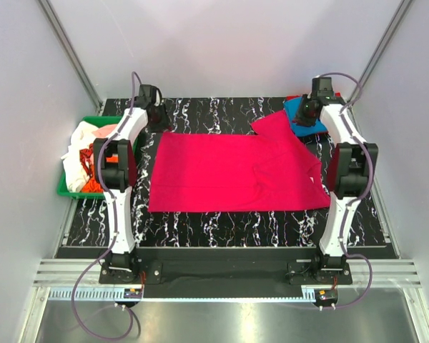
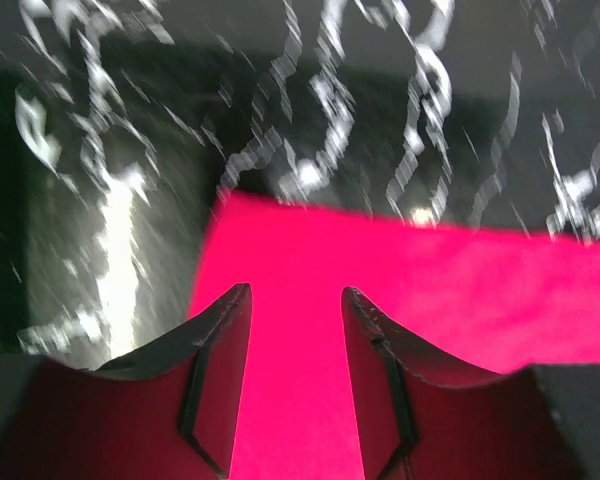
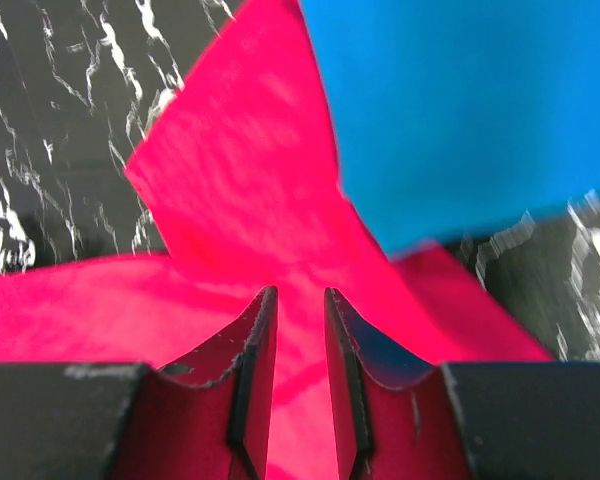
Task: Fold and stack the t-shirts
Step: Fold the tshirt
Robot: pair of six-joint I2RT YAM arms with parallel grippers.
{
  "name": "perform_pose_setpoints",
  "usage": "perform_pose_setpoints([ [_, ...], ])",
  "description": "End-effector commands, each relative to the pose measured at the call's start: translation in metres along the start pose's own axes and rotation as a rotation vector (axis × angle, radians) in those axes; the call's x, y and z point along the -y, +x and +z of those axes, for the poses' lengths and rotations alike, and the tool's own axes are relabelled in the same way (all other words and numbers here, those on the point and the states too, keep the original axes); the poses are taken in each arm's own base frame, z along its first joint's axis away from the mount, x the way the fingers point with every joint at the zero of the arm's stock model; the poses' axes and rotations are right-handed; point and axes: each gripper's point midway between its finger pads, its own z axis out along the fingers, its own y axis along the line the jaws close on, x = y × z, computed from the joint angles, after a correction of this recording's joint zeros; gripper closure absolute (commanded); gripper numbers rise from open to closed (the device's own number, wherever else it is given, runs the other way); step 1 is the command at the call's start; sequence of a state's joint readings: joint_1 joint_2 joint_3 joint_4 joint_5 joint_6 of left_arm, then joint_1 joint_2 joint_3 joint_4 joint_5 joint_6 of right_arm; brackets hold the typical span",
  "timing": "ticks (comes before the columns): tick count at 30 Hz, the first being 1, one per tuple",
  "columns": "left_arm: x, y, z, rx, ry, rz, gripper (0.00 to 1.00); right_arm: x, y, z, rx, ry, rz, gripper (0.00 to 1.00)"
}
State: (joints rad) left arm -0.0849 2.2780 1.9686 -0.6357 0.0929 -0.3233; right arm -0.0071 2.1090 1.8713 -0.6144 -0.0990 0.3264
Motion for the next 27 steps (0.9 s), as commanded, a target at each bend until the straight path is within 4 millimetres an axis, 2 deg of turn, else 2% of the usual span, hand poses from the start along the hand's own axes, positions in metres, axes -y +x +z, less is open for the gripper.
perform_pose_setpoints([
  [1,-0.001,-0.039,0.0,0.087,0.011,-0.049,0.55,-0.036,-0.034,0.006,0.089,-0.065,-0.089,0.68],
  [3,-0.006,-0.04,0.008,0.085,-0.008,-0.068,0.55,-0.041,-0.029,0.021,0.07,-0.066,-0.1,0.68],
  [4,-0.009,-0.038,0.015,0.08,-0.016,-0.077,0.55,-0.044,-0.034,0.021,0.083,-0.068,-0.103,0.68],
  [9,-0.001,-0.03,0.033,0.045,0.039,-0.09,0.55,-0.05,-0.032,0.033,0.082,-0.066,-0.121,0.68],
  [14,-0.005,-0.011,0.046,-0.001,0.042,-0.097,0.56,-0.061,-0.044,0.044,0.108,-0.091,-0.141,0.66],
  [18,-0.01,-0.005,0.05,-0.016,0.028,-0.111,0.61,-0.063,-0.049,0.071,0.11,-0.094,-0.145,0.62],
  [19,-0.009,-0.005,0.05,-0.014,0.026,-0.112,0.68,-0.059,-0.047,0.076,0.099,-0.083,-0.16,0.58],
  [20,-0.011,-0.007,0.05,-0.009,0.024,-0.113,0.74,-0.055,-0.04,0.09,0.082,-0.077,-0.177,0.56],
  [21,-0.011,-0.008,0.05,-0.01,0.026,-0.111,0.8,-0.055,-0.049,0.09,0.108,-0.074,-0.219,0.54],
  [22,-0.012,-0.01,0.049,-0.006,0.029,-0.11,0.93,-0.052,-0.049,0.094,0.112,-0.061,-0.237,0.53],
  [23,-0.01,-0.009,0.049,-0.008,0.039,-0.109,1.0,-0.047,-0.045,0.104,0.108,-0.045,-0.253,0.53],
  [27,-0.014,-0.01,0.047,-0.007,0.032,-0.099,1.0,-0.042,-0.048,0.111,0.12,-0.032,-0.34,0.55],
])
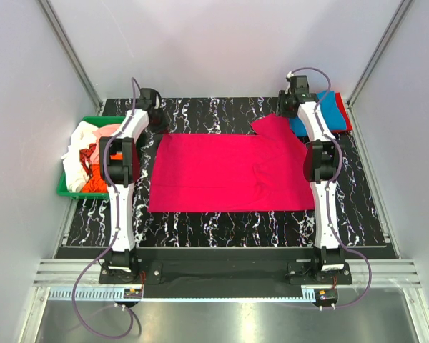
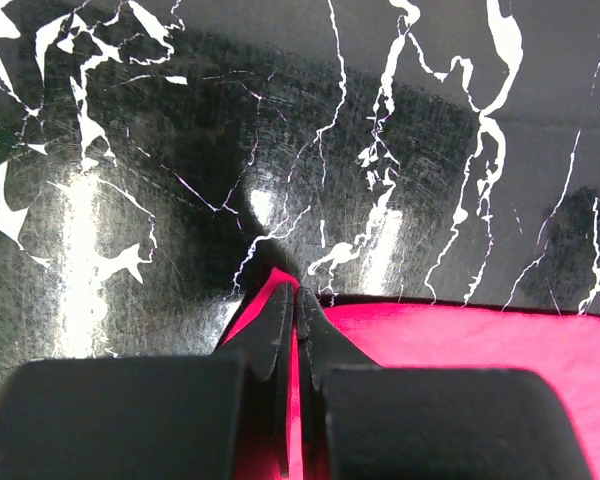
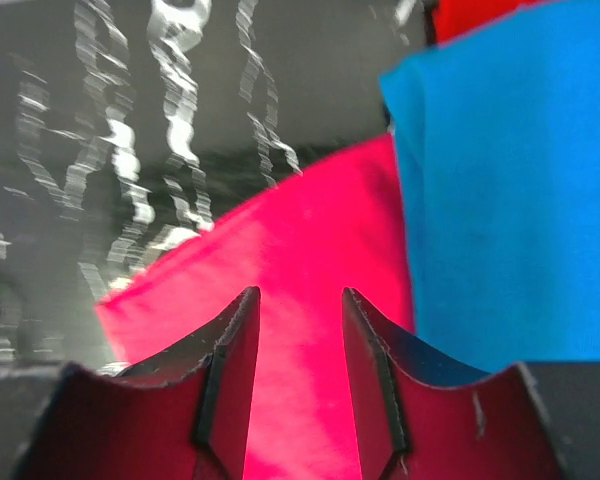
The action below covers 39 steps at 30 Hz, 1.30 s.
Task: Fold and stack the t-shirts
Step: Fold the tshirt
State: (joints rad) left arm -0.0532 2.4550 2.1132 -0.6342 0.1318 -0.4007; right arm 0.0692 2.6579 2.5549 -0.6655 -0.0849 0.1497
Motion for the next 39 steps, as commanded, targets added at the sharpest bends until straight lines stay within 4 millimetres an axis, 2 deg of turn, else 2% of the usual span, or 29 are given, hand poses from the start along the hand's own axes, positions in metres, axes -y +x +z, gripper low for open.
perform_pose_setpoints([
  [1,-0.002,-0.009,-0.002,0.027,0.015,0.016,1.0,0.007,-0.018,-0.006,0.047,0.041,-0.109,0.55],
  [4,-0.012,-0.012,-0.004,0.041,-0.028,0.018,1.0,0.012,-0.015,-0.003,0.038,0.062,-0.139,0.55],
  [10,-0.02,-0.014,-0.006,0.041,-0.036,0.01,1.0,0.014,-0.019,0.006,0.066,0.067,-0.151,0.53],
  [15,-0.023,-0.024,-0.015,0.068,-0.041,0.014,1.0,0.019,-0.02,0.019,0.094,0.104,-0.135,0.49],
  [20,-0.025,-0.029,-0.022,0.076,-0.033,0.008,1.0,0.019,-0.002,0.038,0.065,0.083,-0.139,0.47],
  [25,-0.026,-0.031,-0.024,0.082,-0.04,0.028,1.0,0.007,-0.006,0.04,0.087,0.04,-0.155,0.48],
  [26,-0.027,-0.032,-0.025,0.084,-0.044,0.031,1.0,0.007,-0.009,0.039,0.096,0.046,-0.156,0.48],
  [28,-0.04,-0.036,-0.027,0.089,-0.06,0.015,1.0,0.006,-0.011,0.04,0.105,0.048,-0.157,0.48],
  [32,-0.038,-0.038,-0.026,0.087,-0.038,0.02,1.0,0.003,-0.014,0.041,0.12,0.044,-0.164,0.47],
  [34,-0.038,-0.038,-0.025,0.086,-0.034,0.019,1.0,0.011,-0.017,0.041,0.131,0.084,-0.163,0.46],
  [35,-0.039,-0.037,-0.024,0.082,-0.034,0.019,1.0,0.015,-0.018,0.041,0.137,0.109,-0.161,0.48],
  [39,-0.031,-0.037,-0.021,0.079,0.008,0.022,1.0,0.008,-0.023,0.042,0.157,0.093,-0.212,0.55],
])
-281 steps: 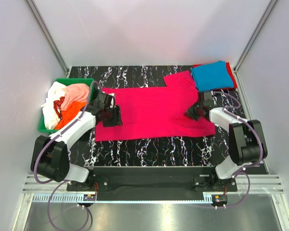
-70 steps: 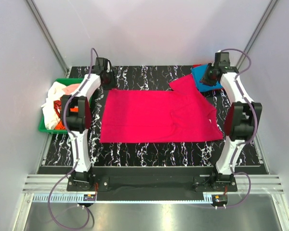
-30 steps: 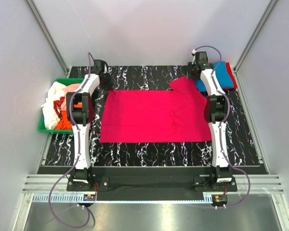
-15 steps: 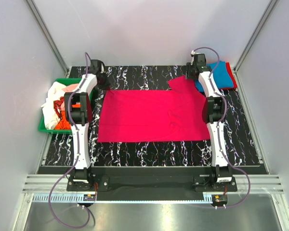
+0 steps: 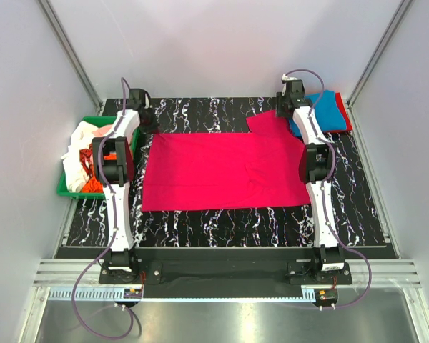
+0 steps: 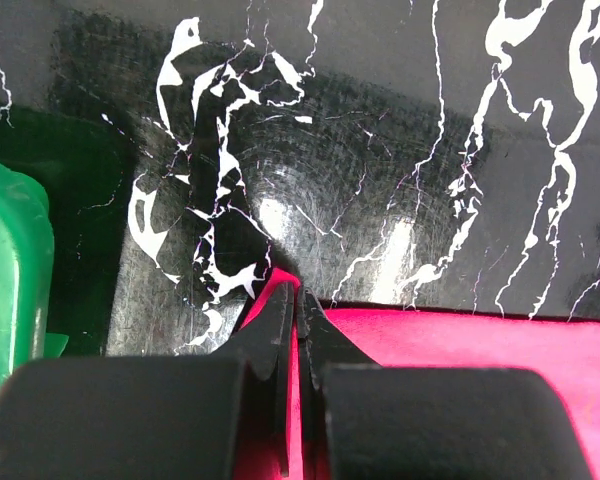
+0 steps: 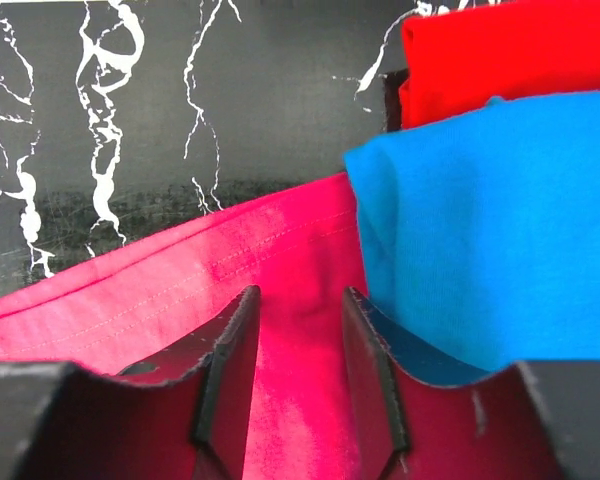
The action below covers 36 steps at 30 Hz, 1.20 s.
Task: Fold and stack the t-shirts
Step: Fold the tshirt
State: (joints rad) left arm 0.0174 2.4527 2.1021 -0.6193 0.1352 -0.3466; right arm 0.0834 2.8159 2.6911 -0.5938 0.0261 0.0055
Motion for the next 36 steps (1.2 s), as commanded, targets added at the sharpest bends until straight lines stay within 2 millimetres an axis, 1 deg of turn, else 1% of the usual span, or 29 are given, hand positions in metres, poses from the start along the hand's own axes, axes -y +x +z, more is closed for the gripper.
perform_pose_setpoints([
  [1,0.011,-0.02,-0.017,0.046,0.057,0.021,1.0,-0.015,-0.028,-0.001,0.1,0.001,-0.07,0.56],
  [3,0.015,-0.021,-0.018,0.049,0.075,0.018,1.0,-0.019,-0.03,-0.001,0.111,0.007,-0.11,0.56],
  [5,0.018,-0.02,-0.018,0.044,0.094,0.019,1.0,-0.025,-0.027,0.001,0.107,0.014,-0.144,0.57],
  [7,0.022,-0.02,-0.02,0.045,0.112,0.026,1.0,-0.026,-0.027,0.001,0.109,0.035,-0.159,0.58],
  [8,0.022,-0.02,-0.02,0.045,0.113,0.026,1.0,-0.03,-0.026,0.001,0.109,0.036,-0.183,0.57],
  [10,0.023,-0.022,-0.022,0.052,0.112,0.032,1.0,-0.028,-0.026,0.003,0.111,0.051,-0.2,0.52],
  [11,0.022,-0.023,-0.021,0.056,0.103,0.035,1.0,-0.026,-0.025,0.003,0.109,0.063,-0.206,0.52],
  [13,0.017,-0.025,-0.022,0.064,0.085,0.034,1.0,-0.026,-0.024,0.003,0.107,0.063,-0.216,0.55],
  [14,0.018,-0.025,-0.023,0.065,0.086,0.035,1.0,-0.025,-0.024,0.003,0.105,0.063,-0.219,0.57],
  [15,0.018,-0.024,-0.022,0.063,0.087,0.035,1.0,-0.025,-0.024,0.003,0.104,0.063,-0.221,0.63],
  [17,0.021,-0.026,-0.023,0.066,0.101,0.033,1.0,-0.025,-0.023,0.004,0.104,0.058,-0.231,0.71],
  [18,0.023,-0.026,-0.022,0.063,0.108,0.036,1.0,-0.025,-0.023,0.004,0.102,0.056,-0.236,0.79],
  [21,0.024,-0.026,-0.023,0.062,0.114,0.033,1.0,-0.023,-0.023,0.005,0.104,0.071,-0.248,1.0],
  [23,0.026,-0.028,-0.028,0.068,0.121,0.033,1.0,-0.02,-0.023,0.005,0.106,0.085,-0.247,1.0],
  [26,0.032,-0.031,-0.037,0.076,0.143,0.034,1.0,-0.021,-0.035,-0.002,0.133,0.088,-0.234,1.0],
  [27,0.036,-0.033,-0.042,0.082,0.157,0.038,1.0,-0.022,-0.048,-0.011,0.159,0.089,-0.223,1.0],
  [28,0.036,-0.035,-0.046,0.088,0.16,0.039,1.0,-0.023,-0.054,-0.016,0.171,0.085,-0.213,1.0],
  [29,0.038,-0.035,-0.049,0.089,0.164,0.039,1.0,-0.025,-0.065,-0.022,0.198,0.078,-0.199,1.0],
  [30,0.041,-0.037,-0.061,0.1,0.17,0.043,1.0,-0.03,-0.099,-0.05,0.276,0.059,-0.178,1.0],
  [31,0.041,-0.038,-0.064,0.102,0.172,0.044,1.0,-0.033,-0.099,-0.052,0.279,0.041,-0.174,1.0],
  [32,0.042,-0.038,-0.066,0.103,0.174,0.047,1.0,-0.034,-0.106,-0.056,0.3,0.036,-0.172,1.0],
  [33,0.042,-0.038,-0.068,0.105,0.173,0.049,1.0,-0.035,-0.107,-0.057,0.305,0.035,-0.172,1.0],
  [34,0.04,-0.036,-0.068,0.102,0.165,0.047,1.0,-0.033,-0.105,-0.055,0.297,0.039,-0.178,1.0],
  [35,0.038,-0.035,-0.067,0.1,0.158,0.045,1.0,-0.032,-0.099,-0.051,0.282,0.041,-0.185,0.88],
  [36,0.034,-0.031,-0.065,0.091,0.138,0.041,1.0,-0.027,-0.092,-0.046,0.263,0.044,-0.19,0.71],
])
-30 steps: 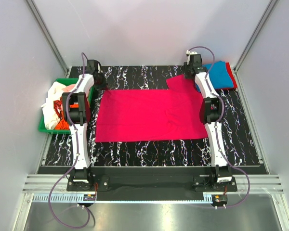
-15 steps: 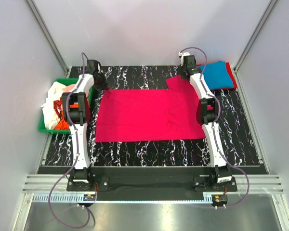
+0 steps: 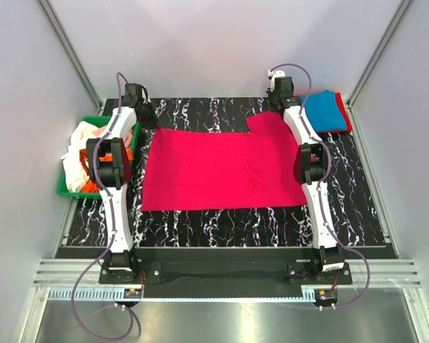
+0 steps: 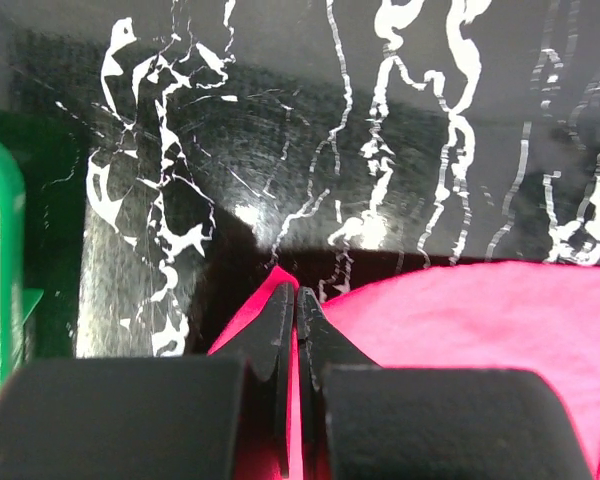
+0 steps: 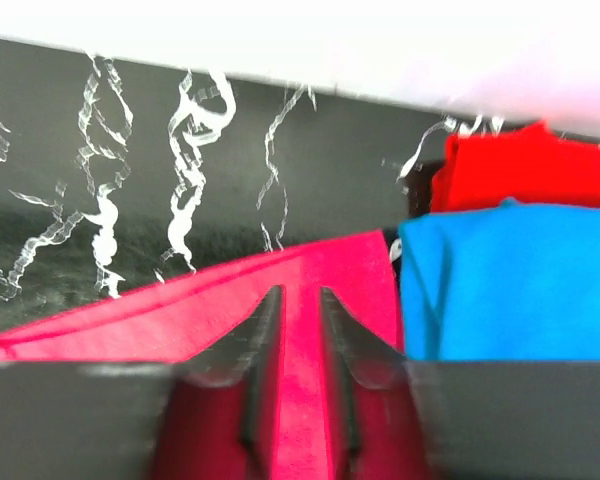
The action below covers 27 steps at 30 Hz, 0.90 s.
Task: Fold and stack the t-shirts
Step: Fold the tshirt
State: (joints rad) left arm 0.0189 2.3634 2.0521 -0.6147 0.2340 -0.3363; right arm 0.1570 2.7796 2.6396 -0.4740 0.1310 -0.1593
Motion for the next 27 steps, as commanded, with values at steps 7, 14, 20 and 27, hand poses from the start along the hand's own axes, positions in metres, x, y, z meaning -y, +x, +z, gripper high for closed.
perform_pose_setpoints([
  [7,-0.008,-0.016,-0.023,0.045,-0.045,-0.002,1.0,0.014,-0.025,-0.009,0.069,-0.028,-0.028,0.66],
  [14,-0.018,-0.018,-0.021,0.042,-0.081,0.005,1.0,0.032,-0.009,0.012,0.06,0.028,-0.027,0.59],
  [20,-0.017,-0.022,-0.02,0.046,-0.069,0.006,1.0,0.035,-0.007,0.018,0.068,0.028,-0.066,0.52],
  [27,-0.011,-0.023,-0.02,0.043,-0.039,-0.005,1.0,0.021,0.014,0.019,0.003,-0.07,-0.179,0.55],
])
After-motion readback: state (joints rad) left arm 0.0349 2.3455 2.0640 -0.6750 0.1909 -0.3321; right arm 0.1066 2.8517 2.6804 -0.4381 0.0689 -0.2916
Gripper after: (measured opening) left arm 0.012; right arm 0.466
